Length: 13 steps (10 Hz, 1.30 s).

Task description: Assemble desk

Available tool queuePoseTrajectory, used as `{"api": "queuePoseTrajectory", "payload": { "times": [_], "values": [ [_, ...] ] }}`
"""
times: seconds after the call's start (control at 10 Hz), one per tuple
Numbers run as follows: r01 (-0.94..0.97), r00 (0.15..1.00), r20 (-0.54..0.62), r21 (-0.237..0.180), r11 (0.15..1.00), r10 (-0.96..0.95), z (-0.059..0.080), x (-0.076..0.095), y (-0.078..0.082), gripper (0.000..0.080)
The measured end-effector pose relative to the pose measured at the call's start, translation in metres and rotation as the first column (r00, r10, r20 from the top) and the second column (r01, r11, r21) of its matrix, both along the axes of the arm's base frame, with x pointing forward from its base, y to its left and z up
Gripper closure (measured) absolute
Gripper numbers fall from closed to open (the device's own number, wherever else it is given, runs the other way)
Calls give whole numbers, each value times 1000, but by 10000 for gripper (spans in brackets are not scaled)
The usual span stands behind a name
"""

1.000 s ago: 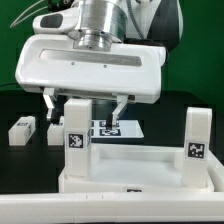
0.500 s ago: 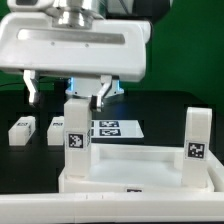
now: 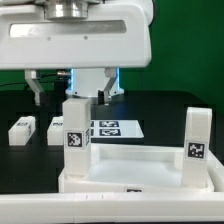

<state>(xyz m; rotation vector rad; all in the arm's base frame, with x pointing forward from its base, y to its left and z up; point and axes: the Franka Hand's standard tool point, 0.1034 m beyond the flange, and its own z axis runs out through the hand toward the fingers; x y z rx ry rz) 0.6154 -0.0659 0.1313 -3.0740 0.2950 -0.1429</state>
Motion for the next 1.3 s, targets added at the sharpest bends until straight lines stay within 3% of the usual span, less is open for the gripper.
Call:
{"api": "queuePoseTrajectory", "payload": {
  "times": [0.1,0.2,0.4,0.8,1.1,1.3],
  "values": [
    [5,999,-52,18,1000,-4,0,6,5,151],
    [-1,999,-33,10,1000,1,-4,10,9,151],
    [-4,999,-53,12,1000,5,-12,2,11,151],
    [-1,998,-63,15,1000,2,-13,0,10,151],
    [17,998,-64,16,1000,-16,-13,0,10,509],
    [184,981,-74,23,983,-182,-14,0,11,509]
  ]
}}
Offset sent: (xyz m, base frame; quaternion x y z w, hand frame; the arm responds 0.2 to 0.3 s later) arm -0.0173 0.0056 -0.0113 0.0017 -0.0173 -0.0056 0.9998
